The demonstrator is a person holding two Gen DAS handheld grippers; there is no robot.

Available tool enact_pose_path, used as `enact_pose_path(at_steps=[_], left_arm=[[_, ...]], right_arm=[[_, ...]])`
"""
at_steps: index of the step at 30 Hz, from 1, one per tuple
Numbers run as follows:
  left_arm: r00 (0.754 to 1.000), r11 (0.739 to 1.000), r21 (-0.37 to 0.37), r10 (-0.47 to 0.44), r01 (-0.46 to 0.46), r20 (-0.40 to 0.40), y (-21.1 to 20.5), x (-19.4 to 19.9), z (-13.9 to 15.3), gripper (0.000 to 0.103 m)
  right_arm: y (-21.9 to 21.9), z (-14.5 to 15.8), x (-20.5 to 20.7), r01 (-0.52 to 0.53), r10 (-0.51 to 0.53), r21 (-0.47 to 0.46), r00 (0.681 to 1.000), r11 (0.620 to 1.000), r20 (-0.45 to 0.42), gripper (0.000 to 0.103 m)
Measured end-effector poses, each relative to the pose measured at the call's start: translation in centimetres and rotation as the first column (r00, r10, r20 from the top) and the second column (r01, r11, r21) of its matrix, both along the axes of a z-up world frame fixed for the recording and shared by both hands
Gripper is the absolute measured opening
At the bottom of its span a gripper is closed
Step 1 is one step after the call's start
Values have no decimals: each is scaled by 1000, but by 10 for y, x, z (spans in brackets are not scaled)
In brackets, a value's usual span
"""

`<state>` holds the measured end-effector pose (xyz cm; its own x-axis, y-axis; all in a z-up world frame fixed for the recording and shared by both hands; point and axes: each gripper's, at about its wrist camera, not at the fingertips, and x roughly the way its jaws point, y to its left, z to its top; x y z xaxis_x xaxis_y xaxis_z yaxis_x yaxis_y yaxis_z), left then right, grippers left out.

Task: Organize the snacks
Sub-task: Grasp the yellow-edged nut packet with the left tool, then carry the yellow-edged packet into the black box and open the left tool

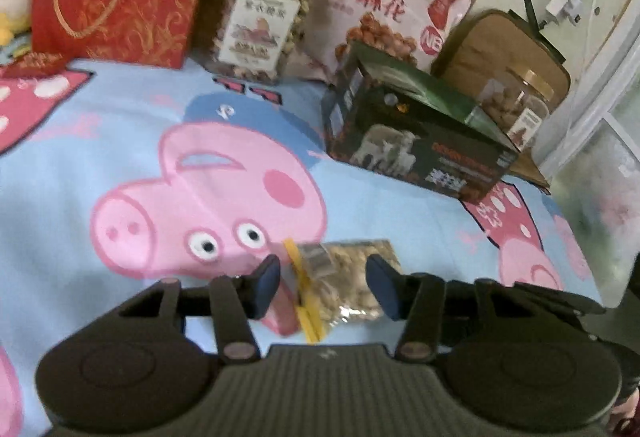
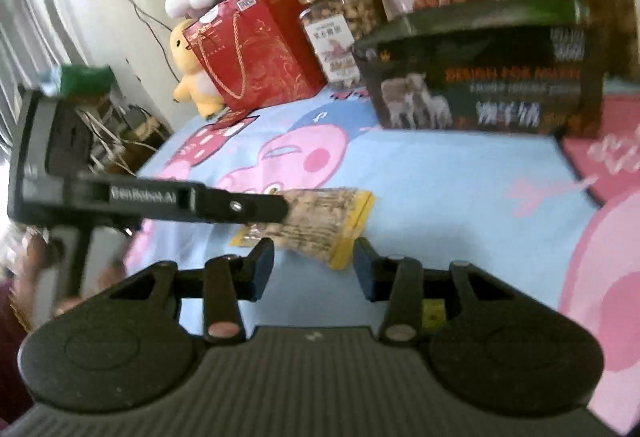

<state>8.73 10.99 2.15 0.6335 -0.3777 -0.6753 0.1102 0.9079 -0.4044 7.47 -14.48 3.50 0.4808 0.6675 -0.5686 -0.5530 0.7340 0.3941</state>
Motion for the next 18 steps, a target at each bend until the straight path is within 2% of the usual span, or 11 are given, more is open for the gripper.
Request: enact_pose_path(at_steps=[2,4,7,9,10,12,13,18], left_arm=[[1000,1000,-5,-2,2,0,1,1,2,50],[1000,1000,-3,-15,15,-9,-2,2,1,50],[998,999,-2,-49,49,-41,-11,3,-7,44],[998,998,24,-54,55,-18,-17,0,-7,42],[998,998,28,-55,55,-12,-19,0,-7,38],[999,999,19,-50,50,-16,-18,3,-2,31],[998,999,10,-52,52,-19,-17,5,2,29],[992,995,-4,-98,99,77,-26,20,42,29]], right_arm=[[7,1,0,-10,12,-50,999,999,38,65],[15,-1,2,-20,28,-111,998,994,63,67],[28,-4,8,-59,74,-181,994,982,79,67],[36,-7,10,-81,101,-212,991,974,88,65],[39,-8,9,-83,110,-227,988,970,106,61],[44,-9,7,-86,127,-260,982,962,143,43],[45,-8,7,-87,127,-255,981,963,145,40],[30,13,12,-20,59,-183,975,983,213,36]])
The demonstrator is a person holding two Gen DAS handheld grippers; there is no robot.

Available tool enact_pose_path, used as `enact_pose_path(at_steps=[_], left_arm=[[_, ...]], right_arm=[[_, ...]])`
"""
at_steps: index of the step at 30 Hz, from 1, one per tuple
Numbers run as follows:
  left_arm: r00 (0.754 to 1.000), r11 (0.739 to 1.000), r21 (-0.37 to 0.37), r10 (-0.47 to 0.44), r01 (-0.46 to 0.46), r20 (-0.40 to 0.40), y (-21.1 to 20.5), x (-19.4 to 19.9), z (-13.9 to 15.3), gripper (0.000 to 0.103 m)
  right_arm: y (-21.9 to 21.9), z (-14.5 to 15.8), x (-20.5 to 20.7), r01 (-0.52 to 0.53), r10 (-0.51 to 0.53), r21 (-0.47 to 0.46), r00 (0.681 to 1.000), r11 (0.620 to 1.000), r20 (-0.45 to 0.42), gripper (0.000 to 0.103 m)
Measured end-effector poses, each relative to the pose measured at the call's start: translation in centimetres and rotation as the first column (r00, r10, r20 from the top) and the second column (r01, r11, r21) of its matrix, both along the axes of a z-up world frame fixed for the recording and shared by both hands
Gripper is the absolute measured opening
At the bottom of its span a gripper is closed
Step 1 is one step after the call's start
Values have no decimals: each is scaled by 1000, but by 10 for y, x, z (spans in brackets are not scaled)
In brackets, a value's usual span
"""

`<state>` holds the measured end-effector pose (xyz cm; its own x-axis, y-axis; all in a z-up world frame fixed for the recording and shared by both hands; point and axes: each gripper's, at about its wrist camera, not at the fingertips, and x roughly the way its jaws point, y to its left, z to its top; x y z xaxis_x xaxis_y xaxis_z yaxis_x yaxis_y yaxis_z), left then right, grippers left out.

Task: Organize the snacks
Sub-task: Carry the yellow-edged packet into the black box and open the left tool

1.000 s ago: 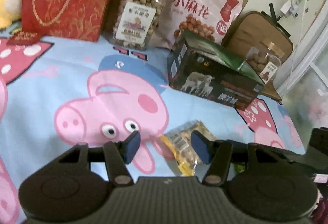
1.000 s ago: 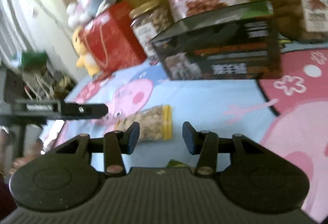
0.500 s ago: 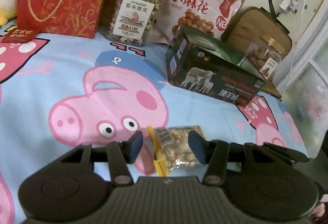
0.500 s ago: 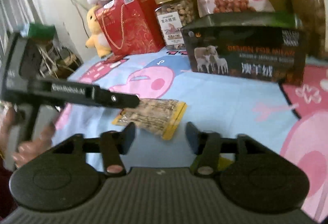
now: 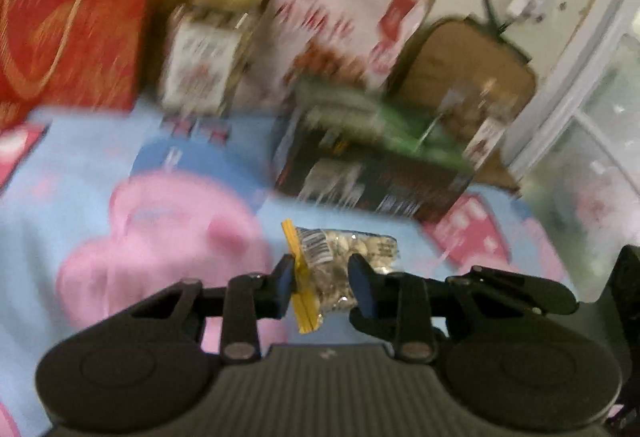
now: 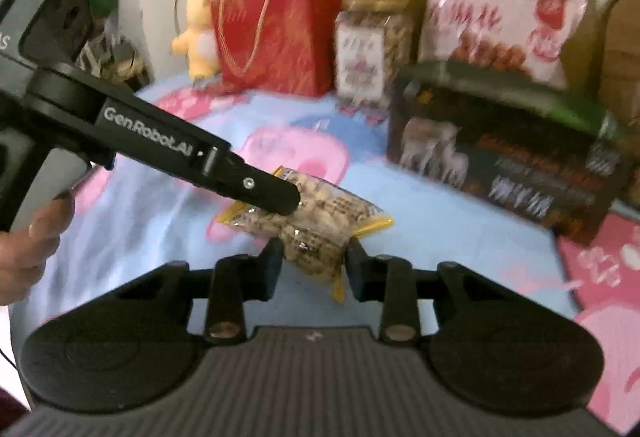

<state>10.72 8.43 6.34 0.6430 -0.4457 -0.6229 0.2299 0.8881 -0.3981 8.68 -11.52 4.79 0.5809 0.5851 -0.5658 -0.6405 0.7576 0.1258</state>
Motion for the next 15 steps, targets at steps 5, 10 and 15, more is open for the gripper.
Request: enact_pose_path(at_steps=[5,10,15], left_arm=[[992,998,58,-40,33,118,-31,36,47,29],[989,994,106,-40,24,144,-58,89,46,32],[995,985,171,18,-35,99,-70,128,23,31]], right_arm=[[-19,35,27,67,-73,52,988,996,134,36],[-37,47,75,147,-159,84,976,985,149,36],[-37,32,117,185,-191,70,978,980,86,38]])
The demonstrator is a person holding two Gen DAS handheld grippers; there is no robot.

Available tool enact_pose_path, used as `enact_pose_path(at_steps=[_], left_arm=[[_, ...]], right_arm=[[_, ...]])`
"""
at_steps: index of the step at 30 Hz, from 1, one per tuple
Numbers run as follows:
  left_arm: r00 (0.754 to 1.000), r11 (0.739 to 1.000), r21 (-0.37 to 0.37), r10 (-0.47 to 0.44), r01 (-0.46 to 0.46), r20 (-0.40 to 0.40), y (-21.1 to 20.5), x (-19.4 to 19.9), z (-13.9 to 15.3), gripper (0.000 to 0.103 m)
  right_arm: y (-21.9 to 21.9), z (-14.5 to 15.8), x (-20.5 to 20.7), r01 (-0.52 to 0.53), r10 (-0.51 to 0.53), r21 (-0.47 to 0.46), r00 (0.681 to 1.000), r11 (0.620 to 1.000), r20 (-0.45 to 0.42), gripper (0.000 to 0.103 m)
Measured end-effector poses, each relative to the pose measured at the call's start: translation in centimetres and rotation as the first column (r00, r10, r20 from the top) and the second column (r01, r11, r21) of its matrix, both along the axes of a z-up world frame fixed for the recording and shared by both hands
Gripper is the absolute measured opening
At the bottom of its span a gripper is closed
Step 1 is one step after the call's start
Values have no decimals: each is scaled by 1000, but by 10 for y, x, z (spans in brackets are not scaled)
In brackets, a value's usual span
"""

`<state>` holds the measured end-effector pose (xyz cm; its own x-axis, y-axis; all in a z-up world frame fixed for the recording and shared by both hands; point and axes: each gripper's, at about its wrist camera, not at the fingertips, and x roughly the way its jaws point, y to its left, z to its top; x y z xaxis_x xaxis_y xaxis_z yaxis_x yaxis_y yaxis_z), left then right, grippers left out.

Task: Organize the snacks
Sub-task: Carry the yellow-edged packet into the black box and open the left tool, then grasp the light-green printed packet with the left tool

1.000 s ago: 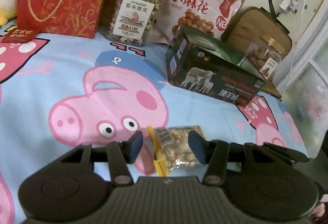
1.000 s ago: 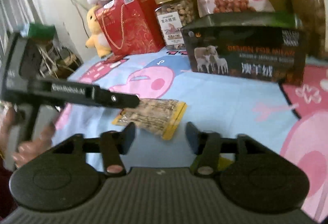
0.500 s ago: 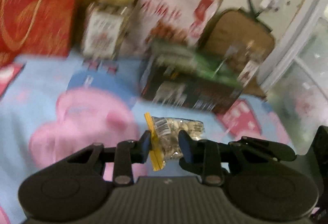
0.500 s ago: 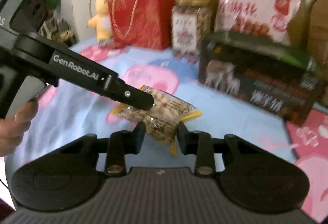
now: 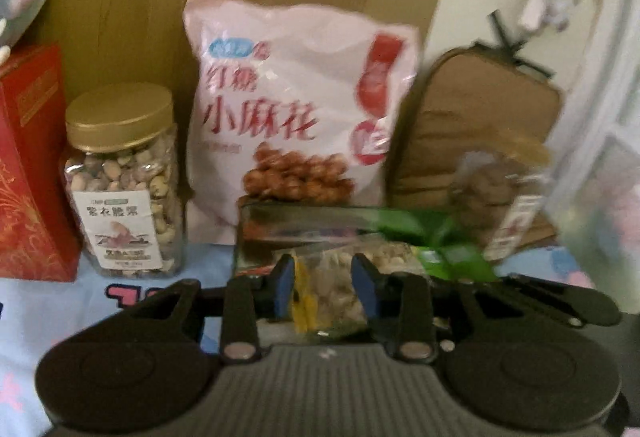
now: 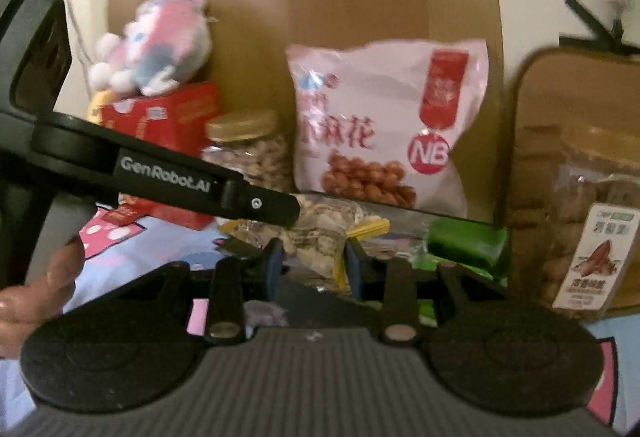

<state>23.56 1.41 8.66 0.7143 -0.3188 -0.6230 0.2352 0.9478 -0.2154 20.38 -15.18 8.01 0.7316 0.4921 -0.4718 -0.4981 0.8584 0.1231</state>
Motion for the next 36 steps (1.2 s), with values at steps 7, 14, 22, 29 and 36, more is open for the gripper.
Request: enact_pose_path(at_steps=[7,14,22,29,36], left_arm=[[999,997,58,46,-46,-4,8,-2,-8,36],[998,999,-18,-40,41,41,22,-81,9,43],[934,960,-177,-256,216,-248,9,-140,-59,44],[925,943,-217,-301,252,-234,-10,-175,-70,54],[948,960,-148,-264,239,-178,-30,-192,-71,48]], right_arm=[[-13,-7,-5,21,-21,75,1000,997,-8,51],[-65,-12,-66,36,-19,182,995,983,-96,51],[-95,-53,-165,-35,70,146,968,989,-242,52],[-70,-57,-201,-83,83,6,986,997,-143,63],[-42,-64,-205,-110,104,-120,993,987,-61,62]])
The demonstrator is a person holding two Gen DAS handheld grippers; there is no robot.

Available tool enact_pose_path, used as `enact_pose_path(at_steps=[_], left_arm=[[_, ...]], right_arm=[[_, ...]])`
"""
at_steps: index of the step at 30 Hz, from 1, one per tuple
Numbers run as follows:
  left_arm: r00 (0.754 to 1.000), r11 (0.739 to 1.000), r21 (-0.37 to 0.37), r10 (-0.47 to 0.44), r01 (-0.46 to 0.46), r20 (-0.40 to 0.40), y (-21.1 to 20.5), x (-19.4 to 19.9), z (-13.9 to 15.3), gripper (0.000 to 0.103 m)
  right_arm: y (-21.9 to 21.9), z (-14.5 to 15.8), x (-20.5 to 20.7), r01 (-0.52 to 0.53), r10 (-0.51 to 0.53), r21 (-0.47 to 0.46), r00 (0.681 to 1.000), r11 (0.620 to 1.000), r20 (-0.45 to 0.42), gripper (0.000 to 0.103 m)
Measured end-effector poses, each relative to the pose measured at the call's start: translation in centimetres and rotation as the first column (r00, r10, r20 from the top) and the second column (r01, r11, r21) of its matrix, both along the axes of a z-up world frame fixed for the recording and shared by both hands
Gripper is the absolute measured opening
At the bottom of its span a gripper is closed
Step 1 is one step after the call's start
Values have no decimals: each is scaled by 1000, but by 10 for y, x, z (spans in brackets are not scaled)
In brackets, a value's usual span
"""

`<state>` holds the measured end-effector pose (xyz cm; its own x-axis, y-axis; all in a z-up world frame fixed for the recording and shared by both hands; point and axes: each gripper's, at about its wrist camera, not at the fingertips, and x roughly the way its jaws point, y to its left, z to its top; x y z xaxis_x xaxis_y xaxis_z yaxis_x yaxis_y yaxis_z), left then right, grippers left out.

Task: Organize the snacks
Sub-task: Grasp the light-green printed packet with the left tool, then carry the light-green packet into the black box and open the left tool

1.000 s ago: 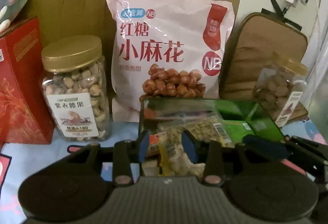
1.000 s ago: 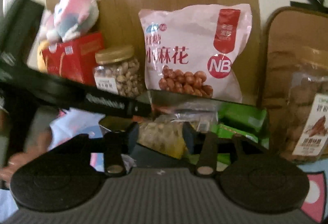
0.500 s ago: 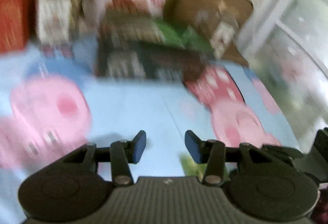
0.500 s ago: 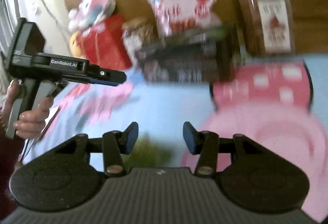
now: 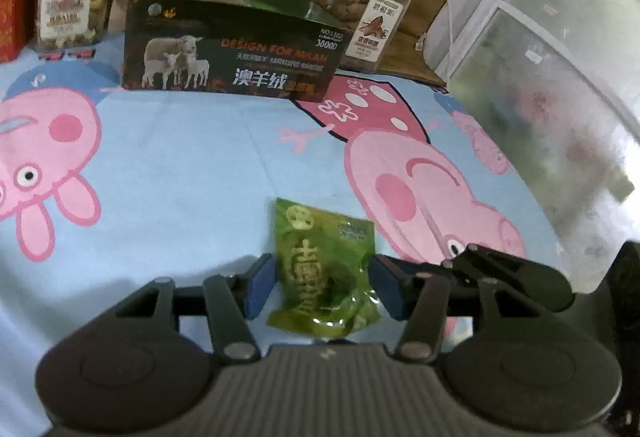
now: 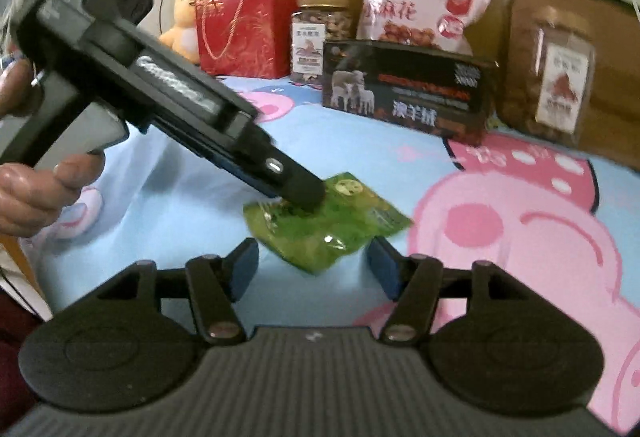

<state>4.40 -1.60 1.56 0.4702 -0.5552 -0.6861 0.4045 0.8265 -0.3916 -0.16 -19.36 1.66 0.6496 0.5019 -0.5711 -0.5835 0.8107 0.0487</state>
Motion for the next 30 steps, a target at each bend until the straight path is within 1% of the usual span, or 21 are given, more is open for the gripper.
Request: enact_pose_path(at_steps=[1,2,3,4,7,8,10,11,12,15,19,23,25,27,29,30], left_arm=[[1000,1000,8,1,-1,5,-2,-1,0,43],[1000,1000,2,1,-1,0,-2,-1,0,41],[1000,1000,-15,-1,0,-16,-1,1,1,40],[1000,999,-35,0,-1,-28,1,2,2,40],[1000,997,-82,7,-10,-28,7,7,10,40],[1000,995,-100,9,-11,-23,10,10,14,40],[1000,992,-130,-2,1,-5,11,13,25,35],[1000,991,-133,2,0,15,11,15,32,35],[999,992,-128,9,-4,35,10,17,38,35],[995,991,-131,25,-12,99,12,32,59,35],[986,990,-142,41,-18,159,12,54,82,35],[973,991,-137,33,-2,229,7,82,100,35],[973,990,-141,17,16,231,-2,104,102,35],[969,991,-135,24,9,244,-11,125,99,36],[964,995,-95,55,-31,261,-21,148,92,36],[963,996,-74,69,-52,261,-24,158,87,36]], right_arm=[[1,0,1,6,-6,1,1000,1000,2,61],[2,0,3,12,-12,3,1000,1000,6,58],[1,0,4,18,-18,8,1000,1000,6,52],[3,0,5,21,-21,11,1000,1000,5,50],[7,2,6,41,-41,7,999,999,10,45],[8,3,9,51,-51,14,999,999,6,41],[9,6,16,75,-75,34,997,997,2,33],[9,9,18,85,-85,45,996,995,7,23],[8,13,23,96,-97,59,995,994,14,22],[8,28,38,115,-121,101,991,988,53,22],[10,44,62,131,-147,147,983,980,107,22],[11,59,86,144,-171,140,963,980,208,22],[10,64,104,160,-188,123,945,979,268,22],[6,67,126,178,-204,112,936,978,288,23],[6,62,149,202,-217,80,929,976,300,25],[7,58,160,218,-224,53,923,974,314,29]])
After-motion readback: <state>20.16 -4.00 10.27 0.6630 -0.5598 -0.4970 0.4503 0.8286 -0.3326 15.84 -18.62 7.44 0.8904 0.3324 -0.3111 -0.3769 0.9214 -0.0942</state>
